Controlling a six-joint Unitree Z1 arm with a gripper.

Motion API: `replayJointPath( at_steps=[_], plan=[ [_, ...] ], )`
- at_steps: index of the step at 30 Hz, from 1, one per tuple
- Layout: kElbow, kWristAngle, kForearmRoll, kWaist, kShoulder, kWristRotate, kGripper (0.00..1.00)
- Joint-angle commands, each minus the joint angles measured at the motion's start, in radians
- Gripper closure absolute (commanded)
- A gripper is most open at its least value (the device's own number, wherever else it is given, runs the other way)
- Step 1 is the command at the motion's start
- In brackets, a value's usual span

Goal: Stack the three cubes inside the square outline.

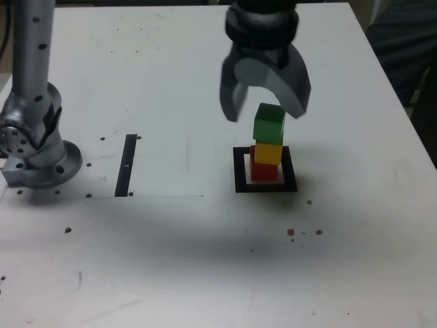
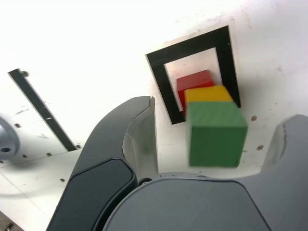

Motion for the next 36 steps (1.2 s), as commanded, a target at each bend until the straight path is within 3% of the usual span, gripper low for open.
replayJointPath(
  at_steps=[1,11,20,29,36],
  plan=[
    [0.025,0.006,-0.002,0.002,-0.045,-0.007,0.00],
    [0.260,0.005,-0.057,0.002,-0.226,-0.048,0.00],
    [0.482,-0.046,-0.132,0.002,-0.340,-0.073,0.00],
    [0.734,-0.112,-0.270,0.002,-0.415,-0.094,0.00],
    [0.862,-0.113,-0.344,0.002,-0.445,-0.150,0.00]
  ],
)
